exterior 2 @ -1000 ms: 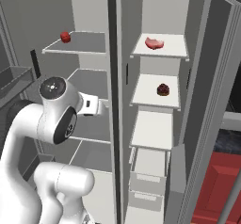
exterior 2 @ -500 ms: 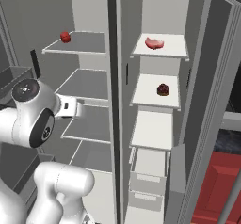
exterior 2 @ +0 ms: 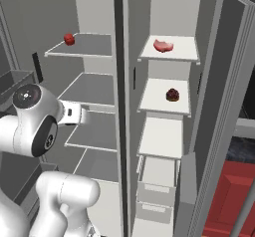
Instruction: Pick up the frozen steak from the freezer, place it on any shelf in the fridge, and close the fridge and freezer doors when done.
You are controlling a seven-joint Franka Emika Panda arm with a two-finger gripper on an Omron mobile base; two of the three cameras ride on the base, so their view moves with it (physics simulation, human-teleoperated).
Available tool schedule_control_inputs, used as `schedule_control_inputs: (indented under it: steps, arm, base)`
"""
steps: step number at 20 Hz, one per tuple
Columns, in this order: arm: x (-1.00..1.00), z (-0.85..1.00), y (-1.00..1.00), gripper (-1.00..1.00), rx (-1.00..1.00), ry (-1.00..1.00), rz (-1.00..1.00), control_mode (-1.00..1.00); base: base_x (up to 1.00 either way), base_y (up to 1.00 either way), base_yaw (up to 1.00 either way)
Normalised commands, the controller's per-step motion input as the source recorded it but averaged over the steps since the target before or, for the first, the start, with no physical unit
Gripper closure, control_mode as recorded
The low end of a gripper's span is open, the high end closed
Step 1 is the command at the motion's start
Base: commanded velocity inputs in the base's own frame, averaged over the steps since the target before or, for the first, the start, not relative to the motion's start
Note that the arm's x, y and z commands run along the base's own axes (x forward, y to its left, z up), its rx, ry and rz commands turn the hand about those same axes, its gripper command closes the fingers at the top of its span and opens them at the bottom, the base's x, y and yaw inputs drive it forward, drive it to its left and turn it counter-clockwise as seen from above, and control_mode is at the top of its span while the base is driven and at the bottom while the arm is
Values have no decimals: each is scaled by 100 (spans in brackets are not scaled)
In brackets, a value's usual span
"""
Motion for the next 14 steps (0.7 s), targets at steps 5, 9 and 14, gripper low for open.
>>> schedule_control_inputs:
  steps: [5,9,14]
  arm:
    - [0,0,-1,-100,0,0,0,100]
    - [0,0,0,-100,0,0,0,100]
    - [0,0,0,-100,0,0,0,100]
  base:
    - [0,-4,0]
    - [0,-49,0]
    - [1,-56,0]
